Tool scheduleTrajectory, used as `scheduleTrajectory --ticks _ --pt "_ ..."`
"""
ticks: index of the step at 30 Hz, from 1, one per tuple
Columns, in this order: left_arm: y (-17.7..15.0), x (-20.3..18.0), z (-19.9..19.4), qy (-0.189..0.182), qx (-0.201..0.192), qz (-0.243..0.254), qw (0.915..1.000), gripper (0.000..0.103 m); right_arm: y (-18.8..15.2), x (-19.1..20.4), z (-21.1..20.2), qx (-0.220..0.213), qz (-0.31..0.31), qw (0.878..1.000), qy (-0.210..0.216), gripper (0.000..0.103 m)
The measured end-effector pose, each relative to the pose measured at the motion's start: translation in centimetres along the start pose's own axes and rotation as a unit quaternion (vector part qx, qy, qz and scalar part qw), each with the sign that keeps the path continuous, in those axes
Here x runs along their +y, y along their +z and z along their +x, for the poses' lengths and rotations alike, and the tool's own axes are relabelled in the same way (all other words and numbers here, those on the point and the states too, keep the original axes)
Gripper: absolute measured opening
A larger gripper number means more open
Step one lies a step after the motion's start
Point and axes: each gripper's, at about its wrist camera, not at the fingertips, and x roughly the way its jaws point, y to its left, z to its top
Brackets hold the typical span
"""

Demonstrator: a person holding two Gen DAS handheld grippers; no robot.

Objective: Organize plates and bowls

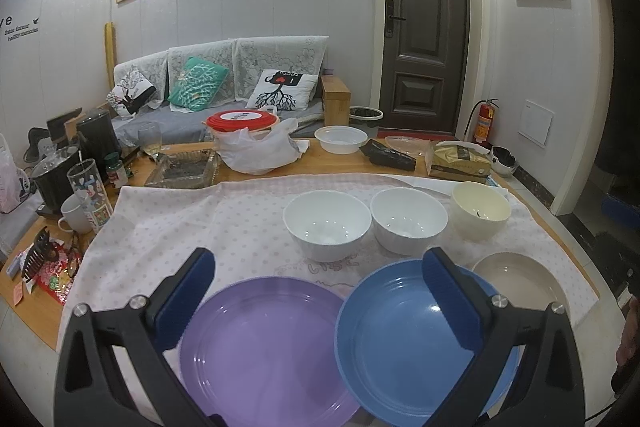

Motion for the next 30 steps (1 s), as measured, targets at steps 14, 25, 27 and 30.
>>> scheduleTrajectory --ticks 14,25,27,30 --pt "-0.1 -0.2 0.0 -0.001 0.001 0.001 1.0000 0.103 -0.4 0.0 0.2 0.004 0.002 1.000 -0.001 0.102" --pt "-0.3 0.0 0.4 -0.017 0.012 0.009 0.9997 0.103 -1.2 0.1 0.1 0.013 0.003 1.000 -0.001 0.100" --pt "-0.4 0.1 0.8 -0.024 0.019 0.012 0.9994 0.103 -1.2 0.3 0.0 0.018 0.001 1.000 -0.003 0.089" --pt "-0.8 0.6 1.7 -0.038 0.040 0.006 0.9985 0.102 -1.5 0.5 0.7 0.040 0.007 0.999 0.000 0.074"
